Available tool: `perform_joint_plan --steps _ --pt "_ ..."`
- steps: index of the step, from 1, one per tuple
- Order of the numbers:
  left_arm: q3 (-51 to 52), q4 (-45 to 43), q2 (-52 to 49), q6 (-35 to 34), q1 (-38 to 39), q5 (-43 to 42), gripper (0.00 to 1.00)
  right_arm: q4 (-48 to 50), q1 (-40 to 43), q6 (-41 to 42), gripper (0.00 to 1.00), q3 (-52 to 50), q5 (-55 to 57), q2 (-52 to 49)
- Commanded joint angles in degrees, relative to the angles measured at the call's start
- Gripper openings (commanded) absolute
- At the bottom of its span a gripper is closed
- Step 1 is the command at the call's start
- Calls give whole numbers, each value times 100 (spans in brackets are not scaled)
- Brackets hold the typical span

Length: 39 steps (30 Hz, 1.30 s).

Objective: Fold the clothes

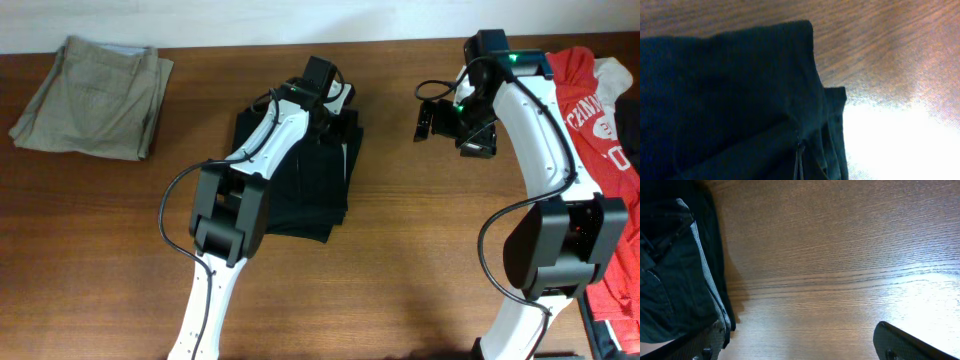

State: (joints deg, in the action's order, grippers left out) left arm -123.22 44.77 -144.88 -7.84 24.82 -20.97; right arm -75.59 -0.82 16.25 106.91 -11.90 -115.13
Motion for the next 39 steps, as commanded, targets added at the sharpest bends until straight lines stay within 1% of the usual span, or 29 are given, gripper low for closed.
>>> perform_joint_plan --steps 1,2,4,5,6,7,8,10,11,12,14,15,16,17,19,21,24,27,33,35,36,37,38,39 --pt "-920 382 -146 17 -24 -621 7 -2 9 -31 99 11 50 22" --pt "-1541 850 -146 214 -61 -730 23 -2 9 -31 99 11 50 22" --pt "-2247 1491 -146 361 -179 -671 26 -2 9 -31 99 11 50 22" --pt "-2616 1862 -146 361 -297 -511 41 -2 9 -31 99 11 50 22" --pt "-2970 2273 -146 361 -470 -348 70 -2 9 -31 99 11 50 22" --pt "-3244 2621 -146 361 -691 -275 75 -2 9 -31 99 11 50 22" --pt "-3390 2837 -146 361 -887 -278 99 -2 9 -31 99 11 50 22" --pt "-3508 3300 -146 374 -1434 -275 99 -2 9 -31 99 11 50 22" --pt "-3506 3624 -155 566 -1821 -262 99 0 9 -31 99 11 50 22" --pt "-3504 3777 -184 686 -2028 -258 99 -2 9 -31 99 11 50 22" --pt "-3475 4212 -339 778 -2653 -286 99 -2 9 -31 99 11 50 22" --pt "-3410 4369 -435 1038 -2835 -466 99 -2 9 -31 99 11 50 22" --pt "-3355 4623 -595 1451 -3005 -673 99 -2 9 -31 99 11 50 22" --pt "-3351 4780 -732 1537 -3080 -688 99 -2 9 -31 99 11 50 22" --pt "-3344 4988 -1014 1683 -3139 -723 99 -2 9 -31 99 11 50 22" --pt "-3344 5198 -1351 2240 -3101 -988 99 -2 9 -31 99 11 50 22" --pt "-3344 5195 -1659 2280 -2981 -1060 99 -2 9 -31 99 11 50 22" --pt "-3246 5198 -1744 2295 -2822 -1121 99 -2 9 -31 99 11 50 22" --pt "-2304 5198 -1744 2297 -2555 -1078 98 -2 9 -31 99 11 50 22" --pt "-1856 5195 -1744 2299 -2555 -1078 93 -2 9 -31 99 11 50 22" --pt "-1604 5156 -1744 2380 -2557 -1080 82 -2 9 -31 99 11 50 22" --pt "-1440 5093 -1744 2433 -2555 -1075 75 -2 9 -31 99 11 50 22" --pt "-1329 5003 -1744 2424 -2557 -1078 66 -2 9 -31 99 11 50 22" --pt "-1276 4924 -1744 2422 -2557 -1078 50 0 9 -31 99 11 50 22"
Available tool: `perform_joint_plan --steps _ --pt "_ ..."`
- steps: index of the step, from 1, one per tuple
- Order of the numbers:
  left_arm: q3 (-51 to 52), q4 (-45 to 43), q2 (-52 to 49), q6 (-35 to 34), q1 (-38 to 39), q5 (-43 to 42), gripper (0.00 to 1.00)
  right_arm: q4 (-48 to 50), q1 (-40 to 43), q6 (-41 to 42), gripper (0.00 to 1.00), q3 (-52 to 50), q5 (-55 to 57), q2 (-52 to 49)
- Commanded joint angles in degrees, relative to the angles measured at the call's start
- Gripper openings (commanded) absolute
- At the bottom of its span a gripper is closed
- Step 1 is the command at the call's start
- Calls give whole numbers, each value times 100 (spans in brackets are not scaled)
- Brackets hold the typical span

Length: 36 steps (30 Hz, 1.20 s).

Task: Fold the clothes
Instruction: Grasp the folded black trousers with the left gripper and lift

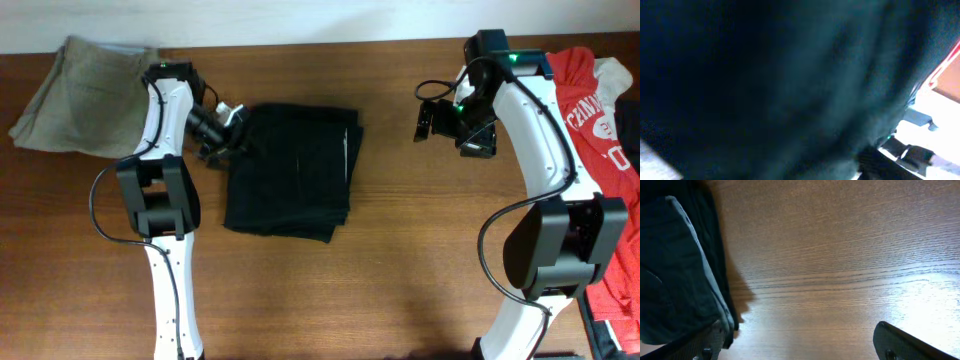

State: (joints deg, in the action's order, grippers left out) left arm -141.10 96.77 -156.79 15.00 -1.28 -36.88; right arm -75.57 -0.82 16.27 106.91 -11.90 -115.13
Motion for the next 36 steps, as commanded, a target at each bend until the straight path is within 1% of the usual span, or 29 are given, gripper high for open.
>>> perform_joint_plan --steps 1,2,4,5,6,9,10,15,17,22,25,33,36 --pt "522 -369 -553 133 52 514 24 -4 9 -33 99 11 50 22" --pt "516 -442 -551 55 52 518 18 -4 9 -33 99 11 50 22" --pt "398 -461 -551 -234 39 562 13 -4 9 -33 99 11 50 22" --pt "299 -476 -551 -378 26 691 6 -4 9 -33 99 11 50 22" --pt "-57 -455 -551 -623 -4 1132 0 -4 9 -33 99 11 50 22" --pt "-916 -273 -551 -796 -48 1797 1 -4 9 -33 99 11 50 22" --pt "-1392 -240 -551 -938 -66 2162 1 -4 9 -33 99 11 50 22" --pt "-2712 -323 -551 -966 -284 3298 1 -4 9 -33 99 11 50 22" --pt "-3051 -280 -551 -981 -450 3348 1 -4 9 -33 99 11 50 22" --pt "-3285 -286 -345 -890 -649 3545 1 -2 9 -33 99 11 50 22" --pt "-3285 -378 -55 -870 -651 4065 1 -4 9 -33 99 11 50 22" --pt "-3285 -1567 706 -717 -796 4144 1 -4 9 -33 99 11 50 22" --pt "-3285 -1593 761 -632 -896 4225 0 -4 9 -33 99 11 50 22"
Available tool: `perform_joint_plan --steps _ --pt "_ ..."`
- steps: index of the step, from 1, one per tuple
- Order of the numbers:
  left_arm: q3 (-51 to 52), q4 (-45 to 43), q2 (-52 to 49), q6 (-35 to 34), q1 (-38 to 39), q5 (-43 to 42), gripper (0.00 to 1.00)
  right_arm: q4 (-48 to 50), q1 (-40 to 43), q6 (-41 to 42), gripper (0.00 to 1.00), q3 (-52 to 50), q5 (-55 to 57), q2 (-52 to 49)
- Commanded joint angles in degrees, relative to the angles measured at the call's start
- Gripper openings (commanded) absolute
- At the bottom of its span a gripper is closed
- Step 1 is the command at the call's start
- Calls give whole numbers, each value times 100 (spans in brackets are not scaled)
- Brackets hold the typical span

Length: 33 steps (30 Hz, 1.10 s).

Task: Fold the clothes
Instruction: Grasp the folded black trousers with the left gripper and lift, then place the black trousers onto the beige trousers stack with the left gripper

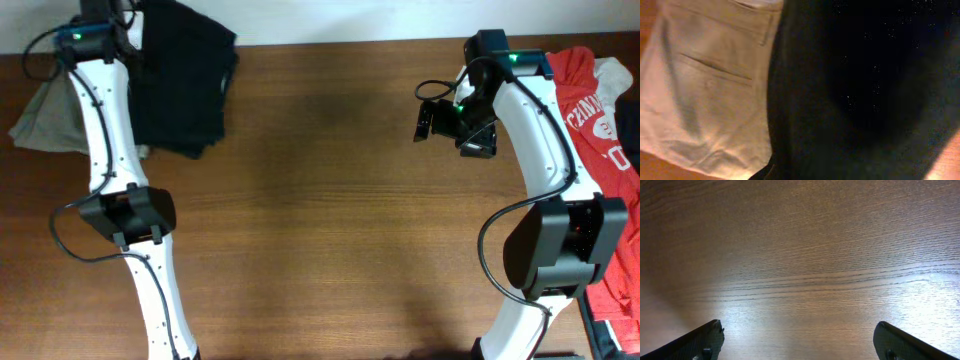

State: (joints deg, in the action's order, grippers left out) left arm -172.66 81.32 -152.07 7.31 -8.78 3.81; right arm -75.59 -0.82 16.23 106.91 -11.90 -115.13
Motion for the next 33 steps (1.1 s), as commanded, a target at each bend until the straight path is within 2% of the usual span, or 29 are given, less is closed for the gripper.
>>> perform_joint_plan --steps 1,7,26,30,33 --pt "-129 -74 337 138 -170 164 1 -2 9 -28 99 11 50 22" --pt "-129 -354 560 225 -188 267 1 -2 9 -28 99 11 50 22" --pt "-7 -96 1084 151 -168 680 0 -2 9 -28 99 11 50 22" --pt "339 -343 997 136 -216 813 0 -2 9 -28 99 11 50 22" --pt "708 -1045 931 136 -238 1412 1 -2 9 -28 99 11 50 22"
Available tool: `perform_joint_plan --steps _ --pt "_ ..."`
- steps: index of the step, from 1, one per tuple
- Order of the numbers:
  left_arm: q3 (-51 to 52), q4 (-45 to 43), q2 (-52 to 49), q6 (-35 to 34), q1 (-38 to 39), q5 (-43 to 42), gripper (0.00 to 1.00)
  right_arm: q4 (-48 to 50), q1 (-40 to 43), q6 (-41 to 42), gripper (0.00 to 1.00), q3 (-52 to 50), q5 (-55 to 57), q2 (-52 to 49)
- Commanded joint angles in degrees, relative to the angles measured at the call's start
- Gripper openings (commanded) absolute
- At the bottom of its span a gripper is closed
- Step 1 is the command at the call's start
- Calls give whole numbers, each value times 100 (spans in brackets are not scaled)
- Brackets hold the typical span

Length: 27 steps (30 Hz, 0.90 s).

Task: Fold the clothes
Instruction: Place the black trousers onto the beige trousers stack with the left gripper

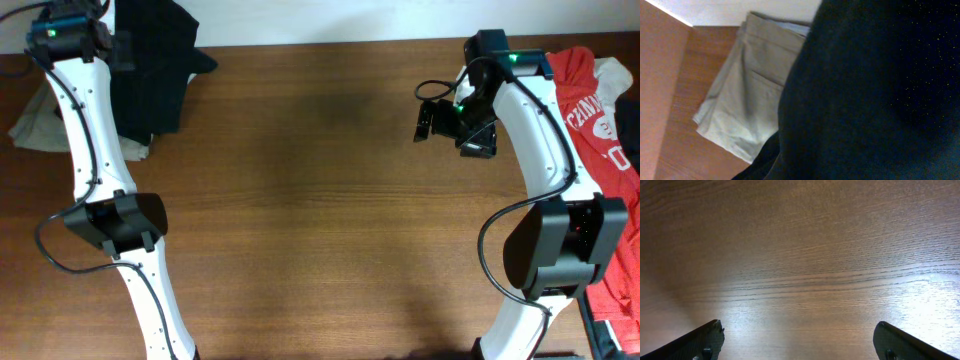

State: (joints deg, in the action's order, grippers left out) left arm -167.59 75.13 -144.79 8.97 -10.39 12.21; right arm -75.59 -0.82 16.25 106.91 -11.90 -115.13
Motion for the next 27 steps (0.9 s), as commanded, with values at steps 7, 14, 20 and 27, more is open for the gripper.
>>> perform_joint_plan --steps 7,14,20,27 --pt "367 -745 57 -258 -289 623 1 -2 9 -31 99 11 50 22" --pt "367 -1537 -540 -275 -570 601 4 -2 9 -31 99 11 50 22" --pt "367 -1961 -1110 -293 -605 428 68 -2 9 -31 99 11 50 22" --pt "358 -2197 -1167 -295 -629 433 99 -2 9 -31 99 11 50 22"
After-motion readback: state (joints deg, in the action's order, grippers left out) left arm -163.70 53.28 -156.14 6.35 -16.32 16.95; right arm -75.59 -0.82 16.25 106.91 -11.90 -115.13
